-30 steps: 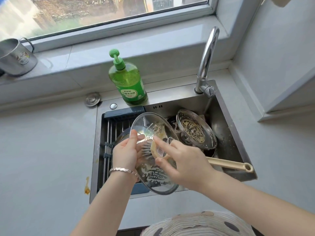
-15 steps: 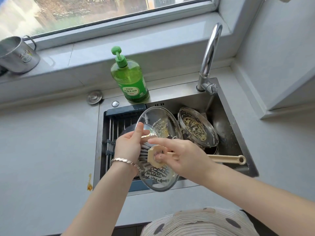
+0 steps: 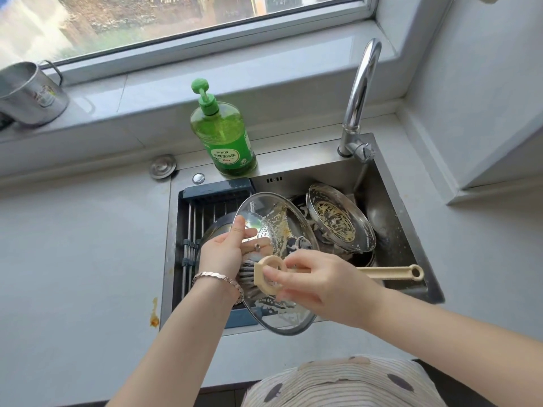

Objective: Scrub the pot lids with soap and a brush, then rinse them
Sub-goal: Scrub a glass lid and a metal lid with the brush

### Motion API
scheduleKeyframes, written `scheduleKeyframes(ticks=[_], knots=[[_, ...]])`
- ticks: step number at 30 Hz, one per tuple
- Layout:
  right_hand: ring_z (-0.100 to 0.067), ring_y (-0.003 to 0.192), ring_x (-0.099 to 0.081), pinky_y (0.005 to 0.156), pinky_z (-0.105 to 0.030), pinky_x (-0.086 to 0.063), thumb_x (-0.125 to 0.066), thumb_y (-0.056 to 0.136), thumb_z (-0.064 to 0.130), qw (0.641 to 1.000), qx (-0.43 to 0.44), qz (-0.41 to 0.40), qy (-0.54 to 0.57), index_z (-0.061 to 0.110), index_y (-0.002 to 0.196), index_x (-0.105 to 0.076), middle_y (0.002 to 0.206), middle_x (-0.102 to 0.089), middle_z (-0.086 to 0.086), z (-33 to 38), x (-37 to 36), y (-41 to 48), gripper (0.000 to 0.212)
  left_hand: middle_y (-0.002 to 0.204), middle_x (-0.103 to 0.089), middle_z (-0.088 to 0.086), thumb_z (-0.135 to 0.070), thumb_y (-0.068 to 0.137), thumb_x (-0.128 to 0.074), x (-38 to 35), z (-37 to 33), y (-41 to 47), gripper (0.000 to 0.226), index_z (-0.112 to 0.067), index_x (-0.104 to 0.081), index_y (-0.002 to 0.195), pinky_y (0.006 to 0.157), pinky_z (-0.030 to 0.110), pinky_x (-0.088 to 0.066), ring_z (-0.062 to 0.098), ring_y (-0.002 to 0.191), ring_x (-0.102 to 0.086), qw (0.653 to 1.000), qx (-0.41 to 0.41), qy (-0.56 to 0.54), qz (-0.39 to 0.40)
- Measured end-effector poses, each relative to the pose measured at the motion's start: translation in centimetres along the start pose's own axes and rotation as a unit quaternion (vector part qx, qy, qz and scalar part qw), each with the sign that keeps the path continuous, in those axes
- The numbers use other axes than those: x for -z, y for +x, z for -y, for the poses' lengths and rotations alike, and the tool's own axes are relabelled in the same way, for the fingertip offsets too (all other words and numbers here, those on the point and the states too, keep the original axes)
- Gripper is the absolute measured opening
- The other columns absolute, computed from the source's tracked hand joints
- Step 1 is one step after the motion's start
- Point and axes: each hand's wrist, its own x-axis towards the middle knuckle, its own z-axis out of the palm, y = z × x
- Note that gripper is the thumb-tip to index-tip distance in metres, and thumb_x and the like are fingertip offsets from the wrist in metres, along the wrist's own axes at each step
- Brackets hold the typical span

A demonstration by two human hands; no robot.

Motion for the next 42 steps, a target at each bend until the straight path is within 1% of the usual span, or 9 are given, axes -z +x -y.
scheduleKeyframes(ticks=[7,12,16,20,25,29,33,37,42], knots=[[-0.018,0.052,-0.048,0.049,-0.029,-0.044,-0.05,0.092,0.032,0.968,-0.225,-0.109,-0.005,0.016,0.125,-0.058,0.064,-0.054,-0.003,-3.1,1.7,2.5,0.037,0.069,-0.072,0.008,-0.04,0.088,-0.054,0.0,0.5,-0.9,0.036,-0.008,-0.068,0.078,0.055,0.026,-0.057,0.018,0.062,-0.069,0.995,-0.077,0.061,0.017],[-0.017,0.045,-0.048,0.043,-0.02,-0.042,-0.047,0.089,0.036,0.989,-0.147,-0.02,0.017,0.021,0.121,-0.062,0.064,-0.053,0.0,0.7,0.3,1.8,0.039,0.075,-0.062,0.021,-0.055,0.079,-0.051,-0.2,0.4,-0.9,0.067,0.011,-0.064,0.079,0.069,0.039,-0.05,0.031,0.07,-0.058,0.992,-0.093,0.084,0.013],[-0.018,0.075,-0.063,0.069,-0.034,-0.053,-0.051,0.094,0.034,0.944,-0.317,-0.08,0.038,0.024,0.129,-0.055,0.085,-0.069,-0.004,-3.6,2.1,3.0,0.036,0.074,-0.069,0.019,-0.045,0.085,-0.052,-0.3,0.5,-1.1,0.046,-0.003,-0.068,0.073,0.07,0.043,-0.056,0.026,0.07,-0.066,0.989,-0.114,0.099,0.007],[-0.016,0.057,-0.049,0.051,-0.029,-0.044,-0.055,0.089,0.031,0.979,-0.194,-0.053,0.021,0.022,0.124,-0.06,0.065,-0.053,0.0,-0.6,1.4,3.2,0.036,0.068,-0.07,0.011,-0.042,0.086,-0.053,-0.2,0.4,-1.3,0.049,0.003,-0.068,0.073,0.061,0.036,-0.058,0.021,0.064,-0.067,0.985,-0.13,0.117,0.012],[-0.016,0.097,-0.066,0.087,-0.034,-0.053,-0.055,0.093,0.03,0.929,-0.346,-0.095,0.097,0.019,0.127,-0.056,0.109,-0.07,0.0,-3.2,2.7,4.5,0.036,0.085,-0.061,0.038,-0.059,0.072,-0.053,-0.3,0.4,-1.8,0.075,0.015,-0.061,0.08,0.076,0.059,-0.051,0.04,0.073,-0.062,0.981,-0.156,0.117,0.011],[-0.018,0.065,-0.055,0.063,-0.03,-0.049,-0.056,0.092,0.028,0.972,-0.225,-0.049,0.04,0.022,0.127,-0.057,0.075,-0.062,-0.003,-0.4,2.0,4.4,0.035,0.077,-0.07,0.022,-0.045,0.082,-0.054,-0.1,0.4,-1.6,0.046,-0.003,-0.069,0.07,0.073,0.051,-0.056,0.035,0.077,-0.069,0.981,-0.154,0.114,-0.011],[-0.016,0.1,-0.065,0.09,-0.036,-0.052,-0.054,0.093,0.033,0.93,-0.347,-0.075,0.093,0.02,0.127,-0.057,0.112,-0.069,-0.002,-3.5,2.8,5.0,0.036,0.08,-0.069,0.026,-0.045,0.084,-0.053,-0.1,0.4,-1.5,0.055,0.008,-0.064,0.078,0.071,0.05,-0.057,0.04,0.078,-0.067,0.984,-0.143,0.108,-0.016],[-0.014,0.047,-0.047,0.044,-0.023,-0.043,-0.051,0.09,0.033,0.984,-0.177,-0.027,-0.013,0.019,0.12,-0.063,0.063,-0.054,0.0,0.7,0.8,3.5,0.035,0.072,-0.065,0.02,-0.052,0.081,-0.053,-0.2,0.6,-0.9,0.054,0.0,-0.065,0.073,0.066,0.042,-0.054,0.029,0.066,-0.061,0.995,-0.077,0.051,-0.03],[-0.015,0.037,-0.041,0.032,-0.021,-0.038,-0.047,0.087,0.036,0.99,-0.132,0.034,-0.015,0.021,0.114,-0.066,0.061,-0.05,0.0,1.7,0.1,1.0,0.036,0.091,-0.07,0.018,-0.048,0.087,-0.051,-0.1,0.5,0.1,0.048,-0.003,-0.067,0.092,0.076,0.046,-0.056,0.033,0.079,-0.066,0.997,0.022,-0.047,-0.056]])
